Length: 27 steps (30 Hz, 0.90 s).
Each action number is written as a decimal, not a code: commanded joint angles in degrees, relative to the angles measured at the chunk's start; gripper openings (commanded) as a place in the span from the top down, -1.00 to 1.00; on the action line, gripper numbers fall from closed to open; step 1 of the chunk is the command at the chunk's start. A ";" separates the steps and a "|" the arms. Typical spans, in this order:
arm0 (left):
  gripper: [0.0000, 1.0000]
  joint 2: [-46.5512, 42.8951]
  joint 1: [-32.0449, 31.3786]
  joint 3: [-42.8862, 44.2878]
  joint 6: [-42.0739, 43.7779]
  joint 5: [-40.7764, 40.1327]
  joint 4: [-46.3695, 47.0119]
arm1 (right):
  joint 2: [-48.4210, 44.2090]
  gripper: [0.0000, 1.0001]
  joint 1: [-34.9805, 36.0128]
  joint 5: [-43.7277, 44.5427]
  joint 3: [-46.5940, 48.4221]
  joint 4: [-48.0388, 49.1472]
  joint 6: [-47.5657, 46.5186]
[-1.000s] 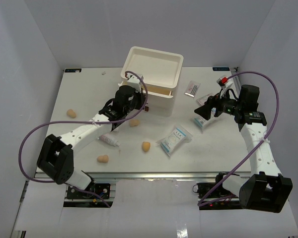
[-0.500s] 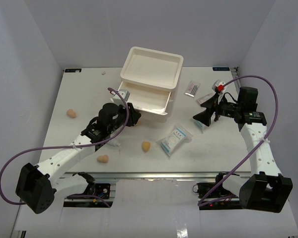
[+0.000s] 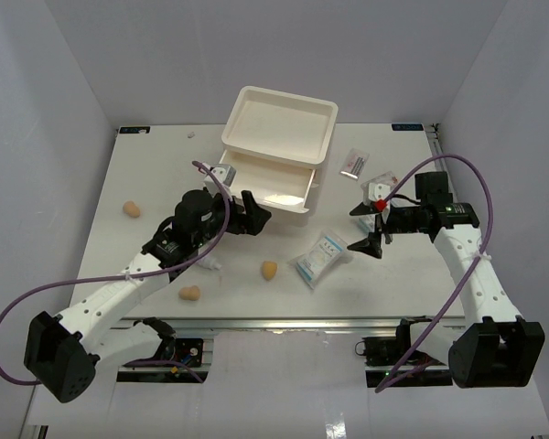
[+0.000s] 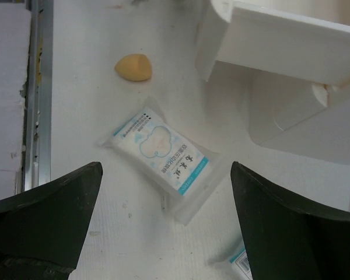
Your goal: Organize the makeup
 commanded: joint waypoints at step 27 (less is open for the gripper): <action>-0.86 -31.84 -0.09 -4.46 -23.12 -22.29 -32.51 | 17.62 -0.59 50.63 34.58 -1.95 28.15 2.36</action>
